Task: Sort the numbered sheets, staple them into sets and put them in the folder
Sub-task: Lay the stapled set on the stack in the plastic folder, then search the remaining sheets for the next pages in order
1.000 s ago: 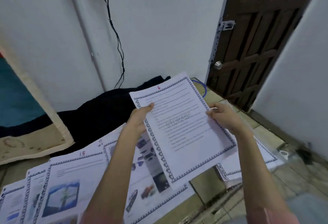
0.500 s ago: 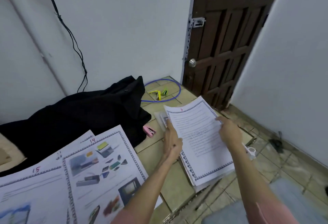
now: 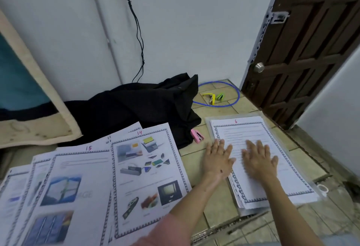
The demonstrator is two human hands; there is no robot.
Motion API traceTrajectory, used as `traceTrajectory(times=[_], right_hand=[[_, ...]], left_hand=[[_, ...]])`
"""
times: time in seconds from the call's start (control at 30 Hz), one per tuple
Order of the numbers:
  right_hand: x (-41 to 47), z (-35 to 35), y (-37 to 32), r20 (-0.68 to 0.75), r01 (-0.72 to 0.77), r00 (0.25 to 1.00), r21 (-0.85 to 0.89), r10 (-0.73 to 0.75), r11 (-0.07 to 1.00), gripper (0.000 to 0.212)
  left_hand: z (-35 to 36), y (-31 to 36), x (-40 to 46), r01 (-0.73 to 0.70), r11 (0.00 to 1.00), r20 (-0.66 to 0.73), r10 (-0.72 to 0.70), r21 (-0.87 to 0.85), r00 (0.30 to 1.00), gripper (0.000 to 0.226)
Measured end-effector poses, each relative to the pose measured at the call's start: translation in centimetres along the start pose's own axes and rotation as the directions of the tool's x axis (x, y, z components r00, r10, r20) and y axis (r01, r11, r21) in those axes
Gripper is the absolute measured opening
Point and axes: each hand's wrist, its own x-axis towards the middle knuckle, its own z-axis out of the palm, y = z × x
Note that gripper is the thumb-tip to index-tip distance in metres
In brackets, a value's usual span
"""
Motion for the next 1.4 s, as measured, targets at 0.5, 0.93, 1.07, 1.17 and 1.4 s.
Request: traceTrajectory(times=[0.5,0.93,1.07,1.17,1.4], right_hand=[[-13.0,8.1,-22.9,0.028,0.723,0.688,0.055,-0.725,0.689,0.094],[-14.1,10.6,-20.8,0.105,0.654,0.755,-0.071,-0.647,0.753,0.073],[-14.5,9.7,-21.8,0.123,0.632,0.774,-0.098,-0.621,0.769,0.079],[-14.8,9.1,-23.9,0.013,0.659,0.751,-0.078,-0.660,0.748,0.080],[-16.5,10.3,-28.4,0.207,0.836,0.520,0.078,-0.829,0.544,0.088]], left_hand=[[-0.8,-24.2,-19.5,0.670,0.675,-0.287,-0.738,-0.309,0.611,0.057],[1.1,-25.6,-21.1,0.692,0.639,-0.264,-0.769,-0.337,0.582,0.076],[-0.7,-26.7,-21.5,0.675,0.625,-0.212,-0.775,-0.393,0.595,0.055],[-2.7,-29.1,-23.3,0.715,0.484,-0.226,-0.873,-0.504,0.432,0.062],[-3.3,-32.2,-25.2,0.787,0.382,-0.146,-0.922,-0.484,0.358,0.076]])
